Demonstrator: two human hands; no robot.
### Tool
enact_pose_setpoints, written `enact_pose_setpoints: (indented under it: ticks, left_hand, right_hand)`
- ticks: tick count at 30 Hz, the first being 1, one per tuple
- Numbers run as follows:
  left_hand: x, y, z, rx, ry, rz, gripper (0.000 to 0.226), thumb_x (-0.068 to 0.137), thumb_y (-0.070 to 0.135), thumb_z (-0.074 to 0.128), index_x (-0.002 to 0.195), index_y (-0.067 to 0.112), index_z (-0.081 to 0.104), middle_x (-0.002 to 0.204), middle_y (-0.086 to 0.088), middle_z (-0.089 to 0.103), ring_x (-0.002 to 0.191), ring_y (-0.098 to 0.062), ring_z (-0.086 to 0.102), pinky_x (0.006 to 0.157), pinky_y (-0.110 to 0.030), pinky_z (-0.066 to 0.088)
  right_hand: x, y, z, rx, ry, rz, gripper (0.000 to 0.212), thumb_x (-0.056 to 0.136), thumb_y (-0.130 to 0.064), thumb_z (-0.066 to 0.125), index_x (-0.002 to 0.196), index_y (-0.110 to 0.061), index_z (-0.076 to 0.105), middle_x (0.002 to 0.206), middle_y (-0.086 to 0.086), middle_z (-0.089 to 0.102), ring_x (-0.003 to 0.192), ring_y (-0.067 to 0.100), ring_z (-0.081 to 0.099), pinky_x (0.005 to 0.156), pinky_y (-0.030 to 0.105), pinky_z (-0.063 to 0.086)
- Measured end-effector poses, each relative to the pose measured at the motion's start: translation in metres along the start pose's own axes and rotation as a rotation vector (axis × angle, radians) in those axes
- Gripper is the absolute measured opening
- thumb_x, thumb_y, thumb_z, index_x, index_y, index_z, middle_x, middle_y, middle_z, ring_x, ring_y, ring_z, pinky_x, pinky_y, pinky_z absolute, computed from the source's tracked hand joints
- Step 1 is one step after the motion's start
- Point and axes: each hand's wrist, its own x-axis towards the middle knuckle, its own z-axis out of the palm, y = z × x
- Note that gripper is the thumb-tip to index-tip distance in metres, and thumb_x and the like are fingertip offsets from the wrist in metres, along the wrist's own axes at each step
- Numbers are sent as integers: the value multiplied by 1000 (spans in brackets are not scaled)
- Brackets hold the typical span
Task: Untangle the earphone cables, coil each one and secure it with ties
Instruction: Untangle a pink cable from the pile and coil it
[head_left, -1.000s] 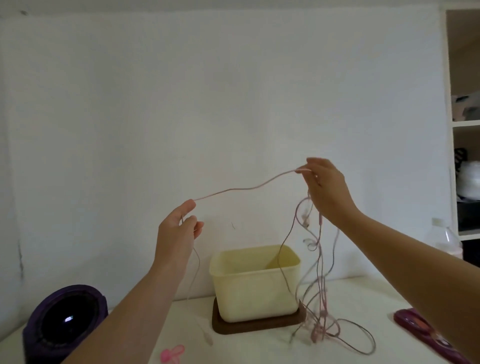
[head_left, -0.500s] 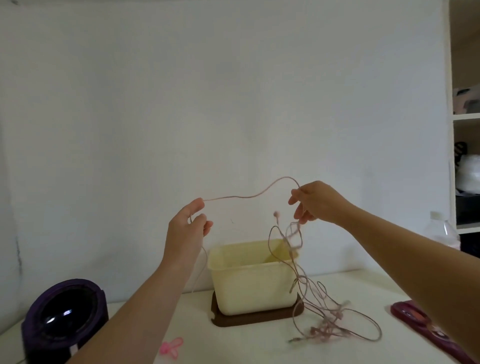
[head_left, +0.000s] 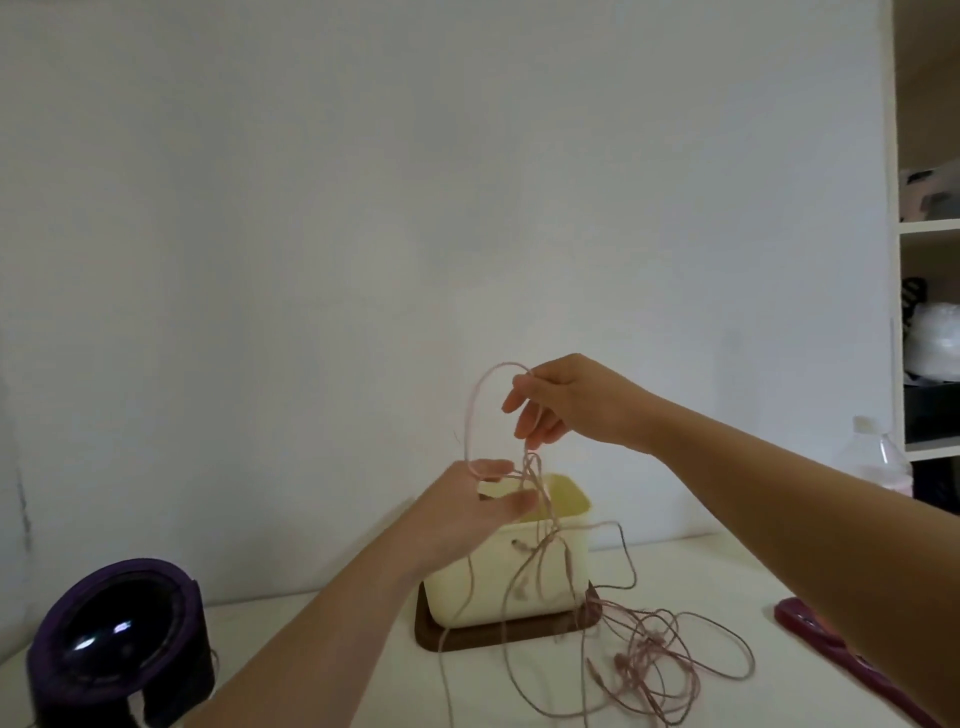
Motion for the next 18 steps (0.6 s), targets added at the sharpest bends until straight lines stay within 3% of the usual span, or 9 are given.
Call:
enact_pose_setpoints:
  ticks: [3, 6, 9, 12, 14, 16, 18]
  left_hand:
    - [2, 2, 14, -18, 0, 18, 32, 90, 46, 54, 116, 28, 60, 107, 13, 61, 90, -3, 62, 87, -31, 51]
    - [4, 0, 17, -297, 51, -44, 24, 98, 26, 47, 90, 14, 66, 85, 0, 64, 62, -9, 65, 77, -31, 55]
    - [4, 1, 12, -490, 100, -127, 21, 97, 20, 51, 93, 6, 65, 81, -5, 65, 60, -13, 65, 69, -28, 56]
    - [3, 0, 6, -639, 119, -178, 19, 96, 17, 51, 92, 5, 65, 75, -7, 64, 65, -17, 64, 70, -27, 56]
    - [3, 0, 3, -710, 133, -198, 21, 98, 16, 48, 91, 5, 65, 74, -7, 61, 66, -16, 61, 66, -26, 54]
    - [4, -2, 0, -772, 149, -197, 23, 98, 16, 47, 91, 4, 65, 75, -6, 60, 67, -15, 59, 63, -25, 52]
    - [5, -6, -3, -865, 176, -198, 23, 98, 16, 47, 91, 5, 65, 75, -5, 61, 71, -15, 59, 66, -27, 50]
  right_hand:
    - [-4, -3, 7, 108, -71, -25, 35, 100, -27, 42, 99, -3, 68, 90, 11, 71, 78, 20, 68, 76, 28, 56]
    - [-8, 3, 12, 135, -76, -46, 31, 98, -28, 48, 109, -6, 65, 102, 7, 68, 84, 18, 67, 82, 32, 56]
    - [-15, 22, 17, -75, -87, 14, 55, 85, -43, 63, 132, -20, 49, 118, -4, 61, 100, 12, 63, 89, 31, 53]
    - [-26, 46, 29, -195, -267, 169, 81, 77, -49, 70, 143, -26, 30, 131, -1, 55, 113, 14, 56, 99, 31, 45]
    - [-30, 59, 39, -173, -279, 207, 70, 82, -41, 69, 140, -23, 34, 119, 0, 63, 103, 12, 61, 95, 30, 48]
    - [-30, 68, 44, -62, -215, 198, 39, 88, -29, 64, 124, -17, 52, 87, -2, 70, 77, 10, 64, 81, 27, 54]
    - [-31, 69, 41, 54, -181, 172, 16, 94, -24, 56, 99, -12, 65, 60, -6, 55, 54, 8, 51, 65, 24, 51]
